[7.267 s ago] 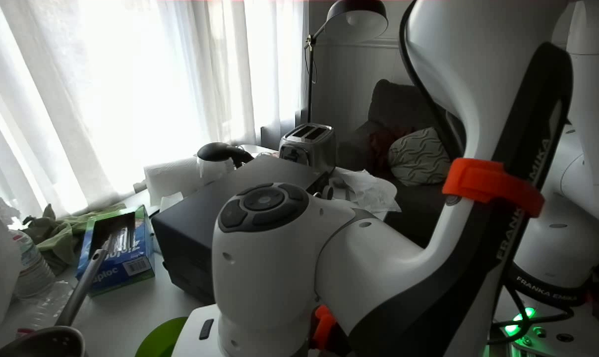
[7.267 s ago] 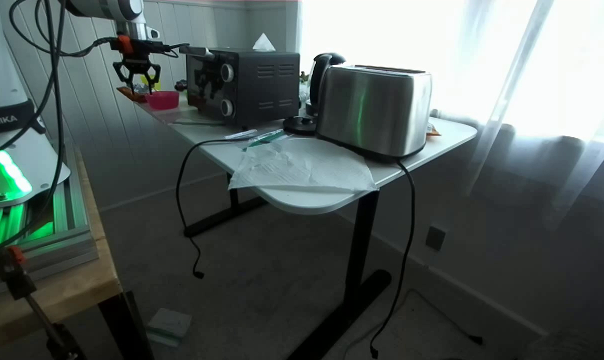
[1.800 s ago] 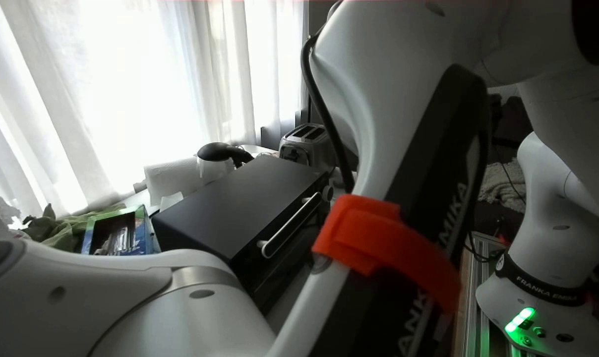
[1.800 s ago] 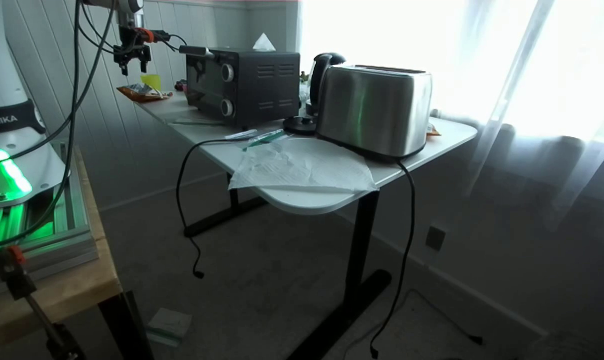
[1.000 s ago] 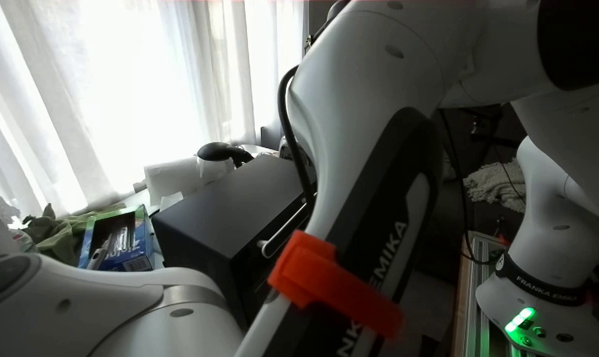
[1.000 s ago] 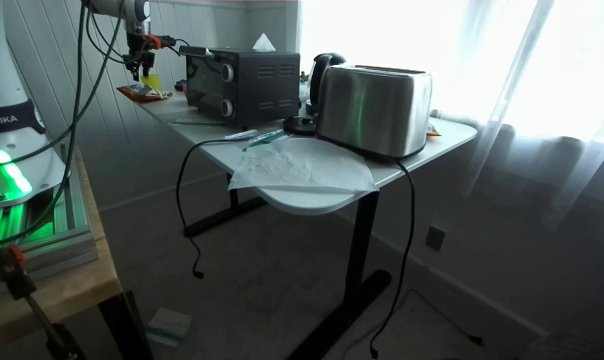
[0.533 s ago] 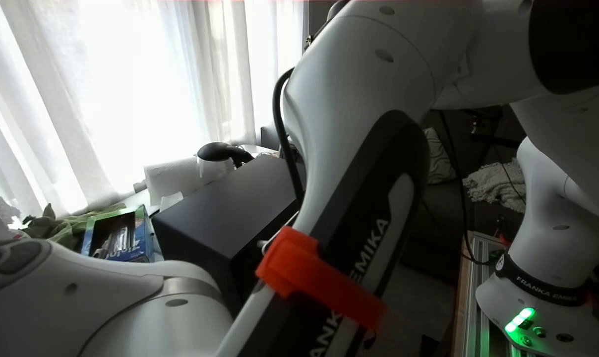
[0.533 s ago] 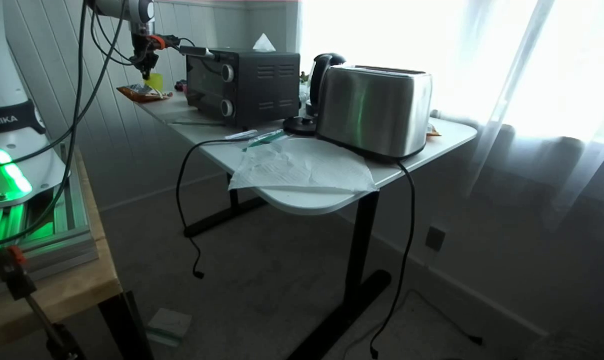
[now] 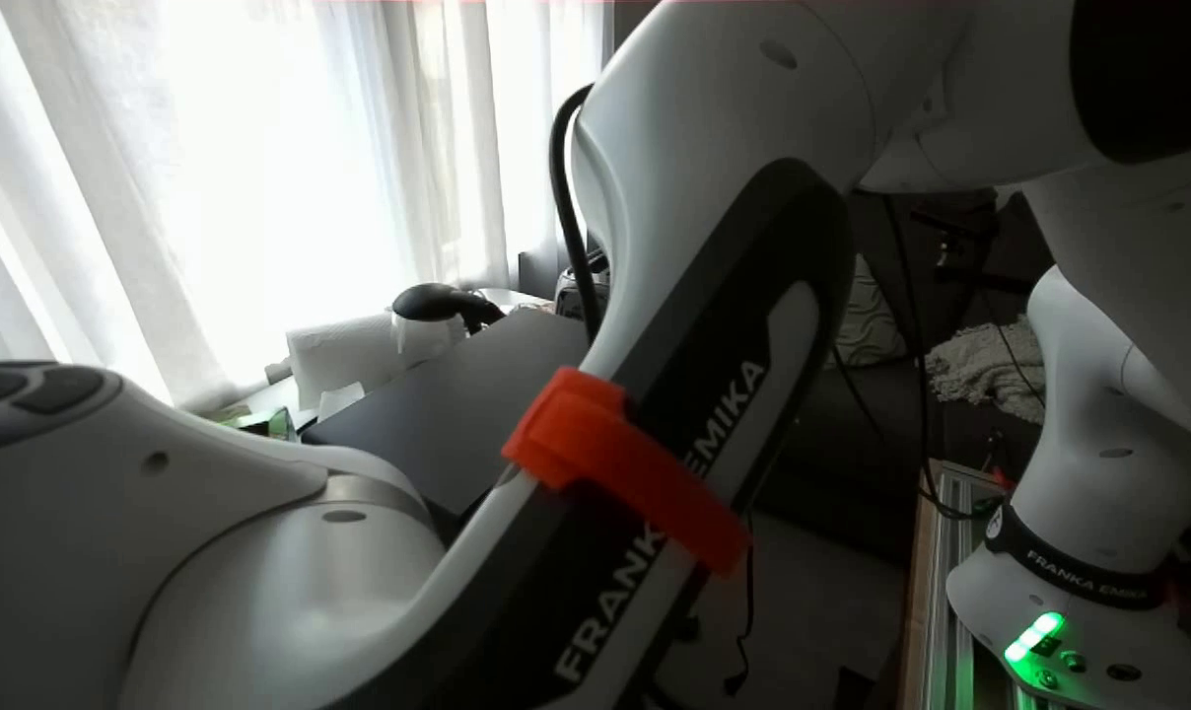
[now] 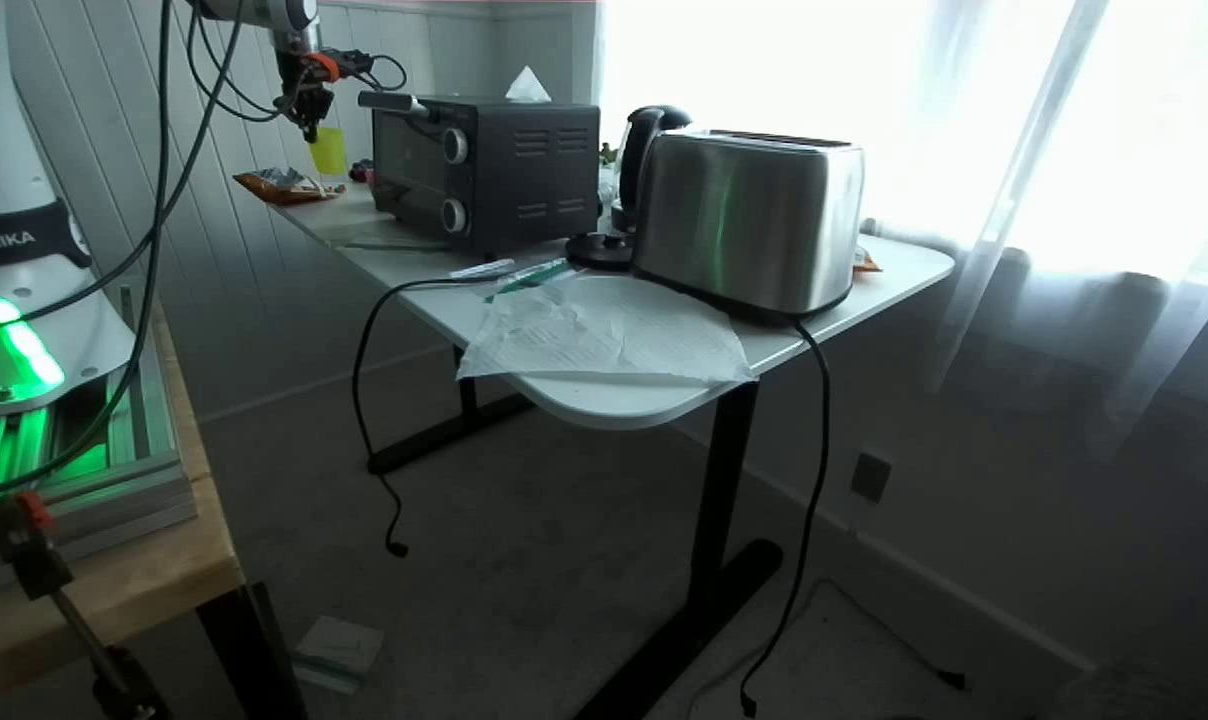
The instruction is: Stack the two bowls together then put the yellow cup inside the stacked bowls and place them on top of the toaster oven
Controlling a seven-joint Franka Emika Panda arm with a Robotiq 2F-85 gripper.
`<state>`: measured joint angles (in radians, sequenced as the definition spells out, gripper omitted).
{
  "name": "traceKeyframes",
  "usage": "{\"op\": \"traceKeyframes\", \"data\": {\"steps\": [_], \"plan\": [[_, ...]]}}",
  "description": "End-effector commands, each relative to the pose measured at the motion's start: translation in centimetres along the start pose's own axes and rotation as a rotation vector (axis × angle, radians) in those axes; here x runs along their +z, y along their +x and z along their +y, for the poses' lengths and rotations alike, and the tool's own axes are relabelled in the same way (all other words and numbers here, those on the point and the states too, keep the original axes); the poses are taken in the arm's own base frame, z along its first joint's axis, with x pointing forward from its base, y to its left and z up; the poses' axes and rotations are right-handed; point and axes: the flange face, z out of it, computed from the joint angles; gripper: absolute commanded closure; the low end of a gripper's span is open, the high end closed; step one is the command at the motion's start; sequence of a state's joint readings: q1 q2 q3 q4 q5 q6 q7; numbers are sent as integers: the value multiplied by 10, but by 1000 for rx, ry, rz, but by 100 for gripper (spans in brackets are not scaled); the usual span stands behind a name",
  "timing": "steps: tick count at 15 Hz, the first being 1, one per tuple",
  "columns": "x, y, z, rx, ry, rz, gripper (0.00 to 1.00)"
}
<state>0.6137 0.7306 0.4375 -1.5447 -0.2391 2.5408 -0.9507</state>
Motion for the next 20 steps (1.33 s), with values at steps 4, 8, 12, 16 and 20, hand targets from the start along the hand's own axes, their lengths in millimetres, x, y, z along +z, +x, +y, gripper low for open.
{"op": "traceKeyframes", "data": {"steps": [4,8,12,16,20], "plan": [[-75,-27,7,260,-185,-156,99],[-93,-56,3,428,-218,-289,99],[-98,-82,-6,612,-202,-424,99],[-93,-97,-17,770,-139,-523,99],[-82,-102,-17,786,-101,-471,99]]}}
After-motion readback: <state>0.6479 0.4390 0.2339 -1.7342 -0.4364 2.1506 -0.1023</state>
